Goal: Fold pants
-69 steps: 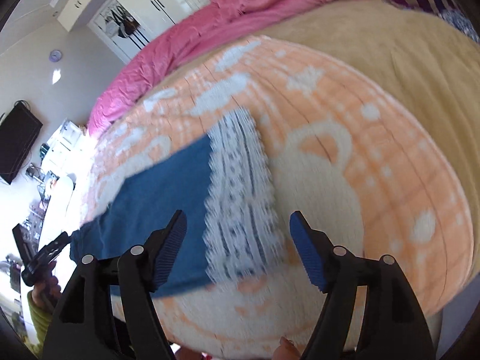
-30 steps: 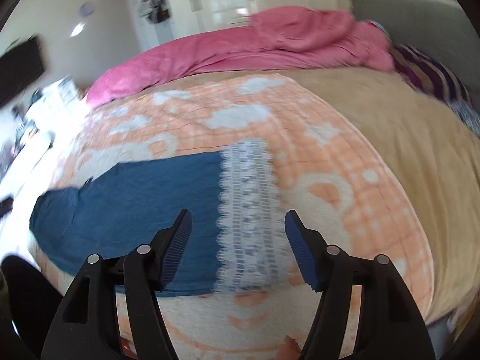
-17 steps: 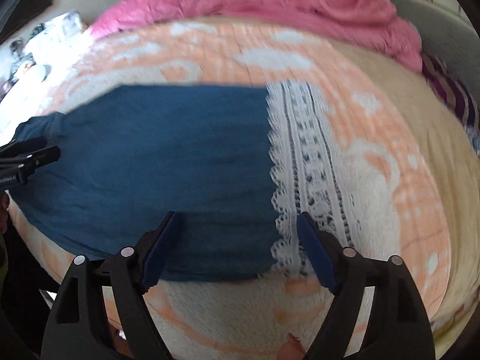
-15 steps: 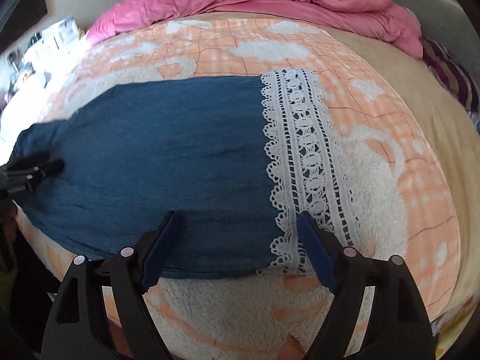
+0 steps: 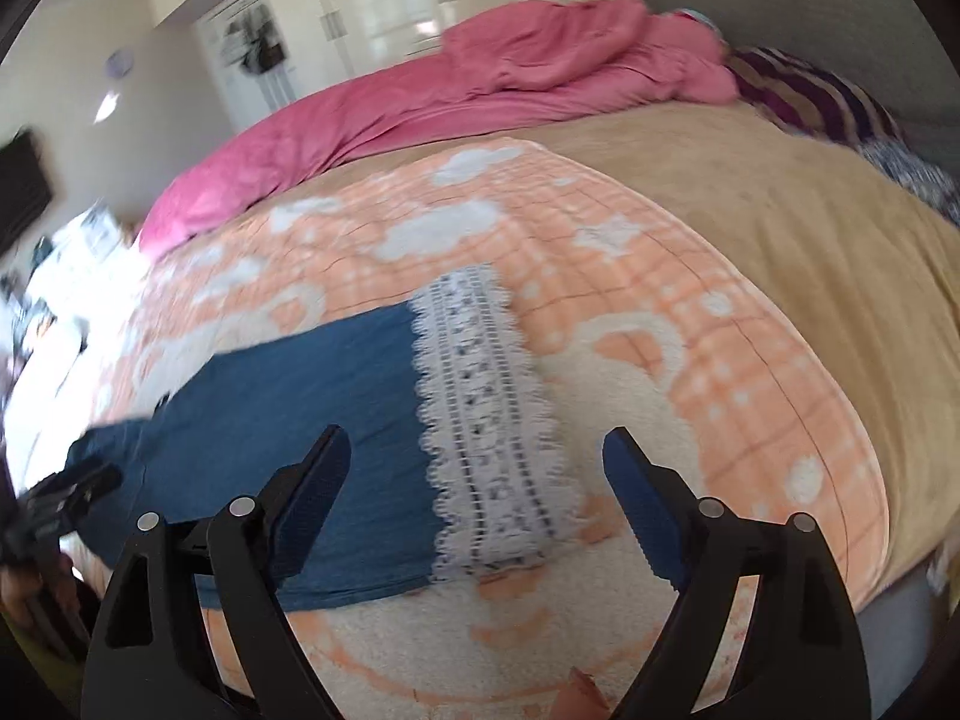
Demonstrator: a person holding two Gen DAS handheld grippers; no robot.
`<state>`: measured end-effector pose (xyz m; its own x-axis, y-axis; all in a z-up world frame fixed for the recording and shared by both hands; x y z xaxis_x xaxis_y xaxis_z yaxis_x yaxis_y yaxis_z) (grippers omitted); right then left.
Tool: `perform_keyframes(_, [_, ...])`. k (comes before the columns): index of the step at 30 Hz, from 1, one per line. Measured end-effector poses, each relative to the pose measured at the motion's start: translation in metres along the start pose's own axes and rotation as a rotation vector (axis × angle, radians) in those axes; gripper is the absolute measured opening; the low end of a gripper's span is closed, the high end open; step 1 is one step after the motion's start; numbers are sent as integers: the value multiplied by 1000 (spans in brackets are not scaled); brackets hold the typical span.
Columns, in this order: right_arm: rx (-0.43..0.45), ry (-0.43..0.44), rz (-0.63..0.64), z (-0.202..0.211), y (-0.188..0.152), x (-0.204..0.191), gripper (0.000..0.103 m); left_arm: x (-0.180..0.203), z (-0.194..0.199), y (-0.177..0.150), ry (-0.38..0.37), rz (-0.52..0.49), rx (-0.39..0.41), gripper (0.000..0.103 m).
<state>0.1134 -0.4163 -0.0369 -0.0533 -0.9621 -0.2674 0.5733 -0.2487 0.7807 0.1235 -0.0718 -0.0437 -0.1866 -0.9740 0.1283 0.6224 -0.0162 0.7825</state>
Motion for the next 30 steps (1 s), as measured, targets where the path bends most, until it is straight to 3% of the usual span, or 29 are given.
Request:
perform_keyframes(4, [34, -33, -139, 7, 8, 31, 88, 32, -6, 5, -81, -18, -39, 91])
perform_keyframes(7, [10, -27, -218, 5, 4, 43, 88, 62, -16, 22, -140, -50, -50, 92])
perform_keyframes(12, [-56, 38, -256, -1, -8, 37, 88, 115, -50, 57, -181, -164, -69, 94])
perform_keyframes(19, [-119, 58, -216, -6, -20, 25, 88, 188, -119, 85, -274, -344, -133, 94])
perform_keyframes(25, [-197, 66, -224, -21, -35, 23, 88, 207, -186, 88, -366, -306, -250, 93])
perform_keyframes(27, [-214, 135, -245, -23, -37, 15, 75, 212, -203, 83, -408, -289, -306, 92])
perform_keyframes(28, [-229, 154, -252, -24, -38, 12, 55, 215, -209, 81, -432, -282, -327, 86])
perform_keyframes(30, [-230, 143, -239, -25, -40, 11, 54, 221, -219, 77, -476, -280, -359, 78])
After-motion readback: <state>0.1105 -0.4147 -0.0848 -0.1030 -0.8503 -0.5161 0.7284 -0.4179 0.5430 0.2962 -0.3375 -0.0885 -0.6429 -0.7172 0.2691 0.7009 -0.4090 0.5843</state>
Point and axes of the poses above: each gripper's, at about its wrist camera, not at the fingertips, and z roughly against the way its jaws point, x to its right, y to its top, the point moved 9 cm from there along -z, roughly the way its jaws point, and after that the axes turned 9 degrees about x, right-handed, at the moved point
